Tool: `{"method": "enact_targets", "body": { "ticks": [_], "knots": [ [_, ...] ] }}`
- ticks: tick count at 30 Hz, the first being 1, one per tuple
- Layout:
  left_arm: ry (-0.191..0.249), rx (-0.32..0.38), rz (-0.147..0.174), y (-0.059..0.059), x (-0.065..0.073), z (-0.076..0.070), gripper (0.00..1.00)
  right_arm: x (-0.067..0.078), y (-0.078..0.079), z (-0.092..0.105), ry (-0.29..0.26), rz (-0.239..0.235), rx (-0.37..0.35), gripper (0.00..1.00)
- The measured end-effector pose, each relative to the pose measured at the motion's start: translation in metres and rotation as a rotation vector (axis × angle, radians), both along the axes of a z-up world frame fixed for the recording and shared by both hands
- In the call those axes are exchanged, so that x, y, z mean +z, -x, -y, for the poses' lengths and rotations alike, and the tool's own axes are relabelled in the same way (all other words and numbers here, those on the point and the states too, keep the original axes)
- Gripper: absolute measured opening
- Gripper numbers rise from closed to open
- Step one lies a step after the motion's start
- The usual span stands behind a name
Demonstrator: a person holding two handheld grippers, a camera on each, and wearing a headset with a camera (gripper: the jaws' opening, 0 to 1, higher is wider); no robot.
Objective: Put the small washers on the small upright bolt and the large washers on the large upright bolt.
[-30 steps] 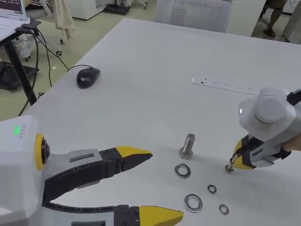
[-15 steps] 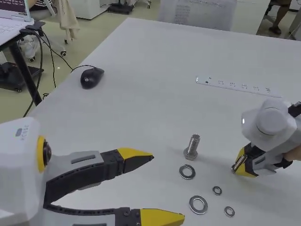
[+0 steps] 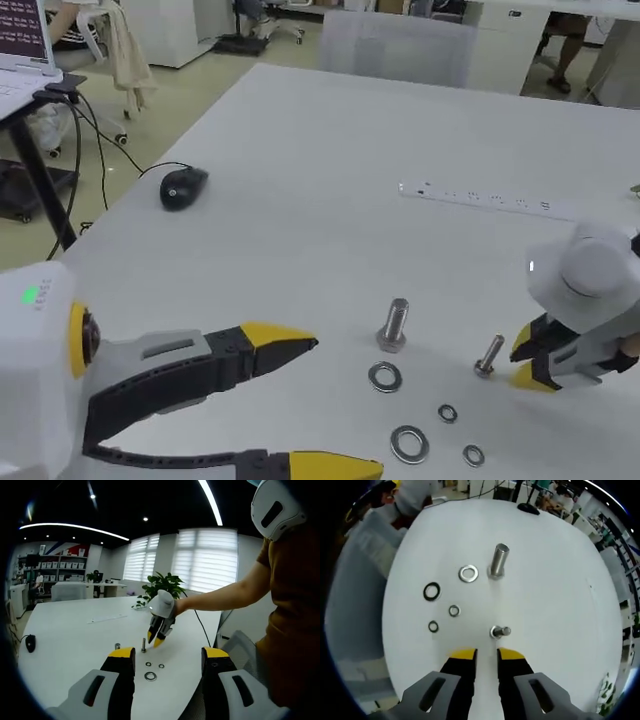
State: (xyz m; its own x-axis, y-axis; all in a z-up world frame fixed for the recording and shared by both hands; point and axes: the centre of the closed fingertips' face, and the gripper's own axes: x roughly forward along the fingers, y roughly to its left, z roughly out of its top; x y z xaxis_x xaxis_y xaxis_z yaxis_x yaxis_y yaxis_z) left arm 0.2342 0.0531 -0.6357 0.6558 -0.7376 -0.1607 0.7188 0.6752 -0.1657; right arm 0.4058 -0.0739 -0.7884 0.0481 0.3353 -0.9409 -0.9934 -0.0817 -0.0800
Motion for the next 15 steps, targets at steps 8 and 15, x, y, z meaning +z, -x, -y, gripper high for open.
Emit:
{"method": "enact_targets", "body": {
  "ticks": [8,15],
  "knots": [
    [-0.010,-0.027,0.041,0.014,0.012,0.006,0.52,0.003,0.035,0.000,0.005,0.003,0.035,0.17],
    [-0.014,-0.037,0.071,0.025,0.019,0.007,0.52,0.001,0.061,-0.009,0.012,0.013,0.078,0.17]
  ]
}}
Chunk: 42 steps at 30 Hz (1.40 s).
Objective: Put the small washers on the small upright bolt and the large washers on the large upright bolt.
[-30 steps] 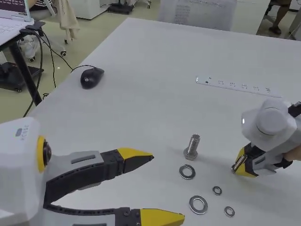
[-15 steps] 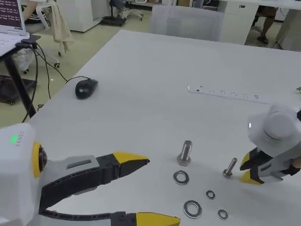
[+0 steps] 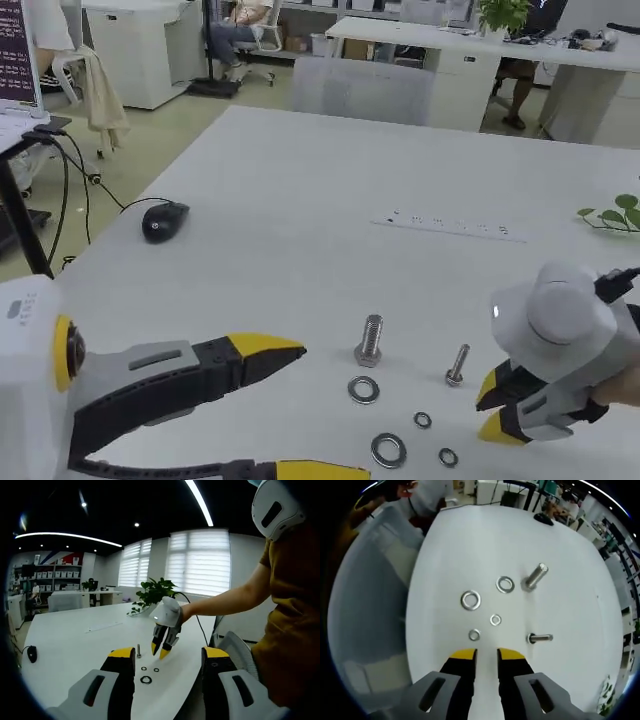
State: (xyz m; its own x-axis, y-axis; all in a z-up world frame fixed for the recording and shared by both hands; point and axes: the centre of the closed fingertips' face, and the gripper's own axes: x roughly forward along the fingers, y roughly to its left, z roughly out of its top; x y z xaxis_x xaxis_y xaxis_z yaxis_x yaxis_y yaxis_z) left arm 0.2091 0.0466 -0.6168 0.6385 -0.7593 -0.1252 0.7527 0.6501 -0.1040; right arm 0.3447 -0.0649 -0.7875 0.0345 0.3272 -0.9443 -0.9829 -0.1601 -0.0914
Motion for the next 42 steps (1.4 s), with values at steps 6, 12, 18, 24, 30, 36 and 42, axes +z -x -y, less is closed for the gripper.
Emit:
{"method": "enact_targets", "body": {
  "ticks": [6,12,18,24,30,36,42],
  "knots": [
    [0.002,-0.012,0.022,0.011,0.003,0.000,0.52,-0.007,0.014,-0.005,0.018,-0.004,0.012,0.17],
    [0.010,-0.018,0.038,0.017,0.005,-0.001,0.53,-0.011,0.020,-0.010,0.031,0.005,0.018,0.18],
    [0.008,-0.014,0.043,0.020,0.004,-0.006,0.53,-0.018,0.022,-0.014,0.047,0.009,0.027,0.18],
    [0.018,-0.009,0.034,0.019,-0.001,-0.009,0.53,-0.021,0.020,-0.010,0.067,0.002,0.021,0.19],
    [0.026,-0.002,0.023,0.014,-0.005,-0.010,0.53,-0.027,0.018,-0.014,0.074,-0.005,0.029,0.19],
    [0.029,0.005,0.006,0.007,-0.009,-0.013,0.53,-0.034,0.014,-0.016,0.075,-0.019,0.033,0.19],
    [0.033,0.007,-0.007,-0.002,-0.012,-0.013,0.53,-0.040,0.012,-0.016,0.070,-0.042,0.027,0.19]
  ]
}}
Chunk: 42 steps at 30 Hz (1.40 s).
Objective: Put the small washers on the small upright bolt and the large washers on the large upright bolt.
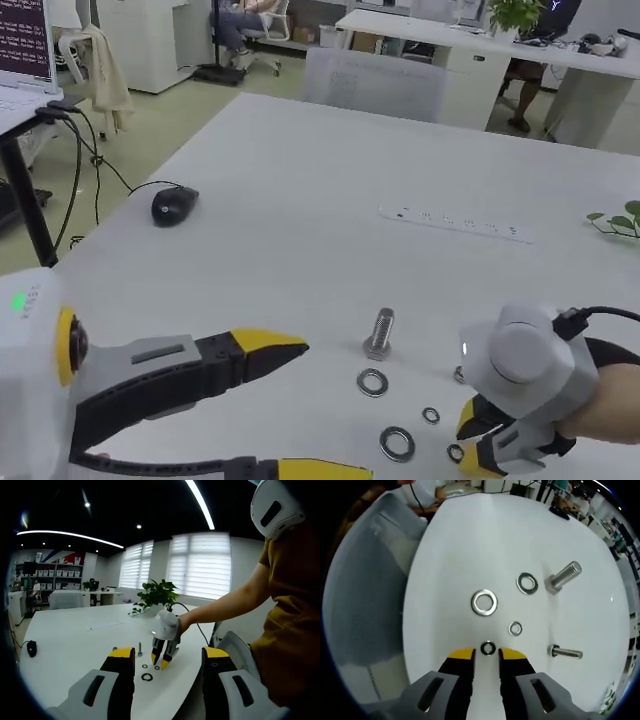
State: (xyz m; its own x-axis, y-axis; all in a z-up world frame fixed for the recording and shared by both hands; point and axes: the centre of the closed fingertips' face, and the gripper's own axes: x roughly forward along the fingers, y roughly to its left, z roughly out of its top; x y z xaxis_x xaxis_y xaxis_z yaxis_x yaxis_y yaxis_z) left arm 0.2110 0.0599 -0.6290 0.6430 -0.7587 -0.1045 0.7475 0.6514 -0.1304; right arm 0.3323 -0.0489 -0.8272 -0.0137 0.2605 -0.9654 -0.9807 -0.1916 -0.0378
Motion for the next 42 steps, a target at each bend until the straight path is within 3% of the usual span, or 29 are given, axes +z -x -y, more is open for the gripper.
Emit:
{"method": "enact_targets", "body": {
  "ticks": [7,18,35,42],
  "knots": [
    [0.002,-0.001,-0.010,-0.0061,-0.0020,0.0004,0.53,-0.0015,0.0029,-0.0037,-0.013,-0.015,0.003,0.20],
    [0.009,0.004,-0.018,-0.0067,-0.0033,0.0011,0.53,-0.0019,0.0010,-0.0026,-0.024,-0.034,0.008,0.20],
    [0.005,0.017,-0.026,-0.0054,-0.0041,0.0040,0.53,-0.0016,0.0000,-0.0018,-0.020,-0.019,0.040,0.17],
    [-0.005,0.015,-0.025,-0.0041,-0.0027,0.0045,0.53,0.0001,-0.0003,-0.0020,-0.021,-0.016,0.016,0.13]
  ]
}}
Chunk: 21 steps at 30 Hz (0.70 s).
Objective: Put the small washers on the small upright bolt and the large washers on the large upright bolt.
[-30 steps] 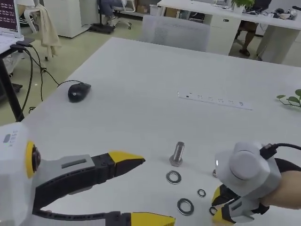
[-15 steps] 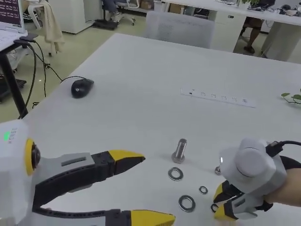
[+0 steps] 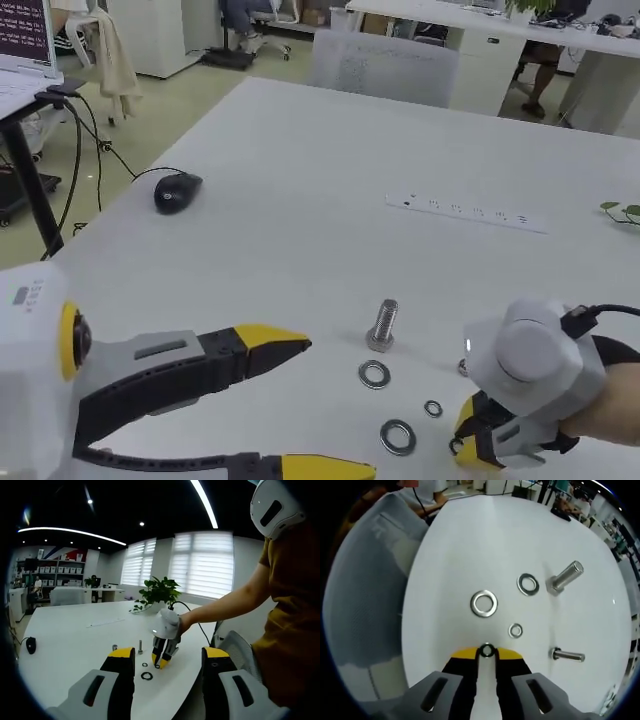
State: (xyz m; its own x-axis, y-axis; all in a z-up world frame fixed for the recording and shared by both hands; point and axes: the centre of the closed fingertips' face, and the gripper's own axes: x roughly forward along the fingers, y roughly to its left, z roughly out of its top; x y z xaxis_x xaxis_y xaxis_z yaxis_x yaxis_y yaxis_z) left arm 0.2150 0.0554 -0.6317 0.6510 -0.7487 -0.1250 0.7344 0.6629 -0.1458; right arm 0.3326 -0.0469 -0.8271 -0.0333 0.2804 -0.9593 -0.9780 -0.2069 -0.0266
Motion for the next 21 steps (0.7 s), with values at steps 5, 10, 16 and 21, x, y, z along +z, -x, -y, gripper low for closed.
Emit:
{"method": "enact_targets", "body": {
  "ticks": [5,10,16,21],
  "knots": [
    [-0.001,-0.004,0.002,0.001,0.002,0.001,0.53,0.000,0.001,-0.001,0.004,0.013,0.003,0.12],
    [-0.005,-0.008,0.001,0.003,0.002,0.000,0.53,0.000,-0.001,-0.001,-0.014,0.002,-0.020,0.12],
    [-0.008,-0.005,0.001,0.003,0.003,-0.002,0.53,0.002,-0.003,0.002,-0.002,0.023,-0.014,0.12],
    [-0.008,-0.005,0.000,0.004,0.002,-0.001,0.53,0.012,-0.010,0.005,-0.007,0.036,-0.029,0.12]
  ]
}}
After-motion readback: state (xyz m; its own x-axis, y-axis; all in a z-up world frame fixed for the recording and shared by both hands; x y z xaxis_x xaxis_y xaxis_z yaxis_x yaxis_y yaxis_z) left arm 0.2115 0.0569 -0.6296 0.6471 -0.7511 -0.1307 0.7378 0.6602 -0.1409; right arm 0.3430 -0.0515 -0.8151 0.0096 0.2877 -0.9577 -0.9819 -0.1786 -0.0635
